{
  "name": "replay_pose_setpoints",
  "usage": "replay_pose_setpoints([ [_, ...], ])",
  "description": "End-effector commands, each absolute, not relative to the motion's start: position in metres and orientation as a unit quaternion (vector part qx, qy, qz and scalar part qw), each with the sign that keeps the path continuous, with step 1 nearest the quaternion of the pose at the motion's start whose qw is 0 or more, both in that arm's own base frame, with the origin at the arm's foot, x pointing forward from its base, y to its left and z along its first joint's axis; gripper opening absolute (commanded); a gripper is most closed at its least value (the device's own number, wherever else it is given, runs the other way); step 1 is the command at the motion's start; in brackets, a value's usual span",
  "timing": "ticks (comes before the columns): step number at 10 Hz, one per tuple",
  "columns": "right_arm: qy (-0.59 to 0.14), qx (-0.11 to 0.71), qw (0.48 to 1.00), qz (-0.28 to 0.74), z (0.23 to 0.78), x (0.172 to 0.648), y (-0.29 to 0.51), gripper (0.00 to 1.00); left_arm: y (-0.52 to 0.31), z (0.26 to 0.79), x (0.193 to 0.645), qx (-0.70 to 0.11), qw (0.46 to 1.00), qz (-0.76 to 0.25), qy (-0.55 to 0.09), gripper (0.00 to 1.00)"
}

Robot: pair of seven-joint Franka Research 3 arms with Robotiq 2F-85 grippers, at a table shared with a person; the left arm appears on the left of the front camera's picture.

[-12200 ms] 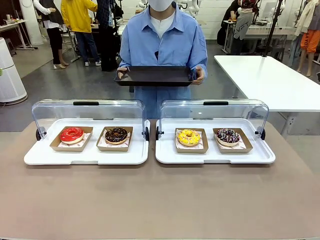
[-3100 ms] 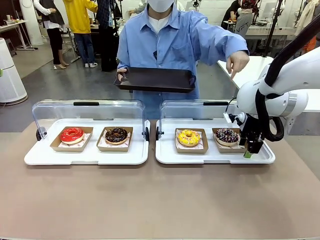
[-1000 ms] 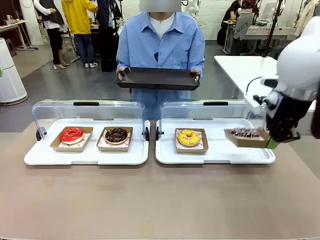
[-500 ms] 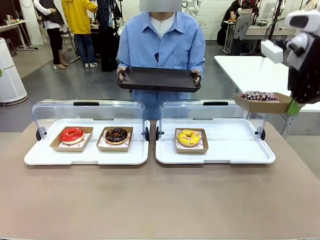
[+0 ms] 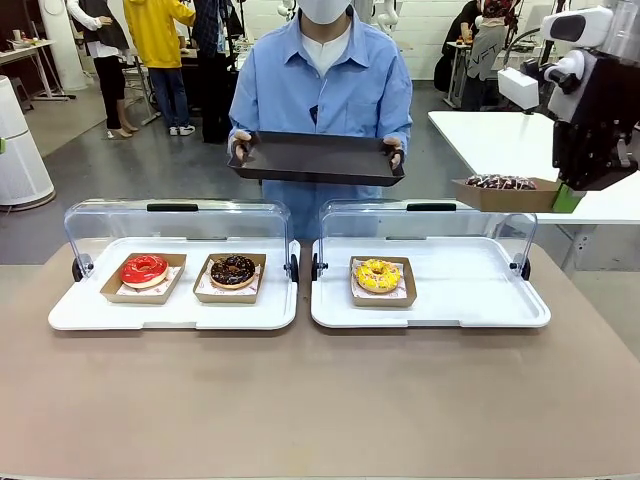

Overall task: Provide the desired donut to the person.
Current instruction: Pick up and lift the Paper togo box containing the Donut pointed at by the person, then place the picked Paper togo box onto the Handle tray extended by the person.

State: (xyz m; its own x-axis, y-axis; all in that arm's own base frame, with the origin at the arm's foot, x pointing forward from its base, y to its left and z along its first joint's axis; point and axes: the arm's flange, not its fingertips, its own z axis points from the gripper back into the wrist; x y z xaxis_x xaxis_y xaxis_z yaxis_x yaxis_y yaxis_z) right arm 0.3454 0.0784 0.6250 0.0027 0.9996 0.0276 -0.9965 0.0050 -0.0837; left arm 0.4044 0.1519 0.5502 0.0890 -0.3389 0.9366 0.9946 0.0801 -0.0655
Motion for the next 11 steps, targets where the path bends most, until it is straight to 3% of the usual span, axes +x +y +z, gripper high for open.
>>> replay_pose_setpoints([
  [1,-0.044,-0.026,0.712,0.7,0.633,0.3331,0.0753,0.0,0.1525,0.552,0.4028,-0.409,0.613,-0.543,-0.404,1.0],
  [11,-0.044,-0.026,0.712,0.7,0.633,0.3331,0.0753,0.0,0.1525,0.552,0.4028,-0.409,0.613,-0.543,-0.404,1.0],
])
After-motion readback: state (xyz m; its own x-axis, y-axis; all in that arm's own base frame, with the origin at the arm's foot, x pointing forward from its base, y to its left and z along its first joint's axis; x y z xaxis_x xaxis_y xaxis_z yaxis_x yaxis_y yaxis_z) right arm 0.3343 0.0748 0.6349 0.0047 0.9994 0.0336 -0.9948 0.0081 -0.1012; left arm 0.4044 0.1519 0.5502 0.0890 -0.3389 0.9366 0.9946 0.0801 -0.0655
